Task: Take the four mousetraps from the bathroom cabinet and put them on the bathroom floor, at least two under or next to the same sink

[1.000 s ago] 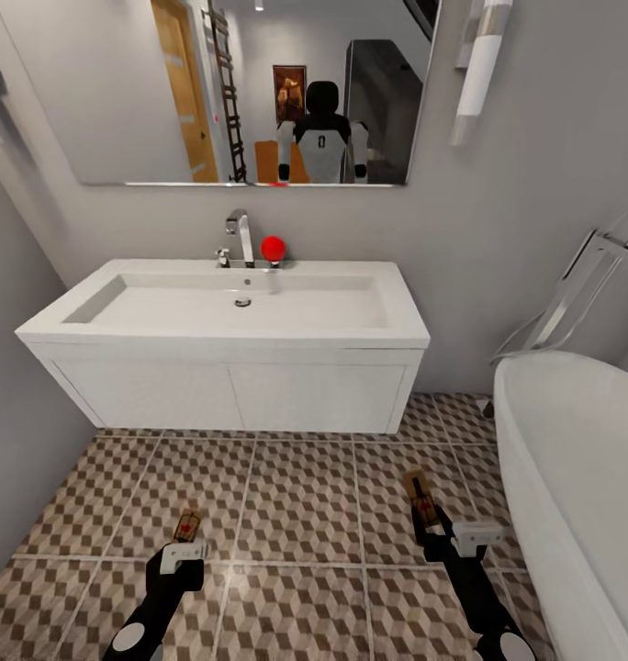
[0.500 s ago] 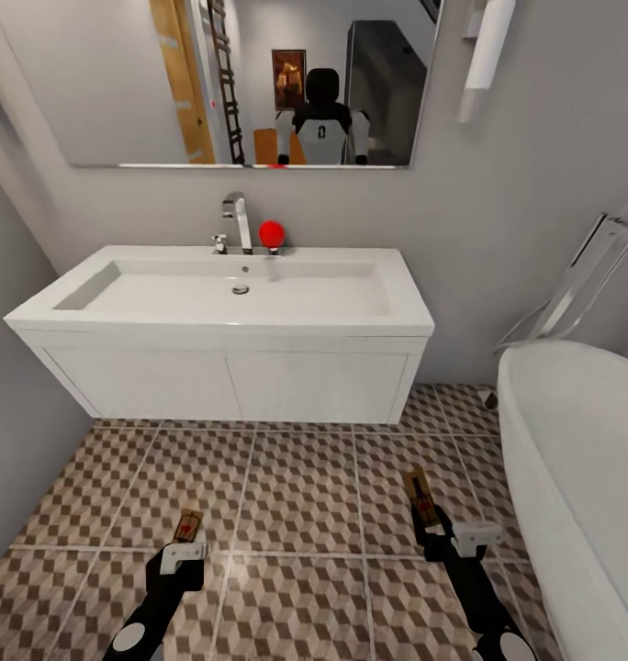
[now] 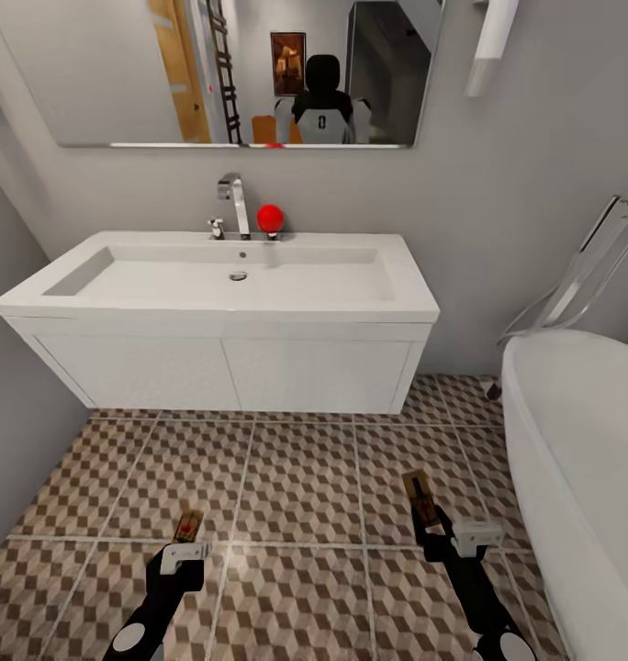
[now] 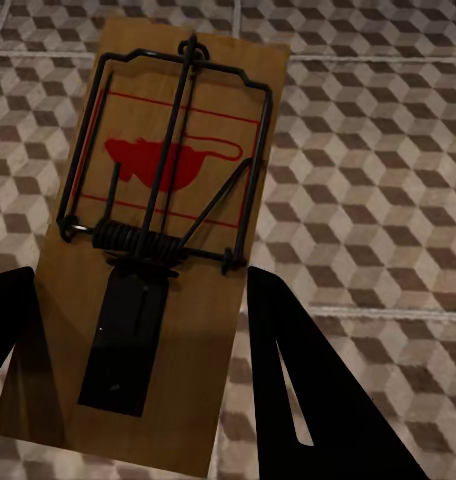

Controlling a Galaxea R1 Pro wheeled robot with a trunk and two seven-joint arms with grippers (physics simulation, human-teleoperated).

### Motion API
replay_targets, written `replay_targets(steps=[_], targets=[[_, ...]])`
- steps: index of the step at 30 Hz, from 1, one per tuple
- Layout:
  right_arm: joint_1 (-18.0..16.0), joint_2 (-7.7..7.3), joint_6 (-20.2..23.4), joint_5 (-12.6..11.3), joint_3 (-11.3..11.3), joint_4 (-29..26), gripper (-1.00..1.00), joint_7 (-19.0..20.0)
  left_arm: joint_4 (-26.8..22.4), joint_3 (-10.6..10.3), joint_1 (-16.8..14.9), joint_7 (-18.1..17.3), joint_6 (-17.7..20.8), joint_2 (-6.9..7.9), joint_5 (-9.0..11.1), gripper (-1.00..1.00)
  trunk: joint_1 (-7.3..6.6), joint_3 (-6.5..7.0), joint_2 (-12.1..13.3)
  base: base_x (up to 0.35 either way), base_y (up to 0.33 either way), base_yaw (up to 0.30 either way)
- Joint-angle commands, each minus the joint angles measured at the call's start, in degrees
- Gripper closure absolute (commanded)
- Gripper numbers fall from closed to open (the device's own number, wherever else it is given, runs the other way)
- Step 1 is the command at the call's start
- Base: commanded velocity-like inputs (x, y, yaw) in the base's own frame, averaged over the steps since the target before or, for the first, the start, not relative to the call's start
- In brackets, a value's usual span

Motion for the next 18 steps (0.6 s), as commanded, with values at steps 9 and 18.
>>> replay_targets(steps=[9,18], targets=[[0.0,-0.08,-0.2,-0.4,0.3,0.0,1.00,-0.4,-0.1,-0.4,0.0,0.6,-0.2,0.10,0.4,1.00,1.98,-2.49,-3.6,0.000,0.000,0.000],[-0.1,-0.08,-0.2,-0.4,0.3,0.0,1.00,-0.4,0.0,-0.4,0.0,0.6,-0.2,0.10,0.4,1.00,3.95,-4.94,-7.3,0.000,0.000,0.000]])
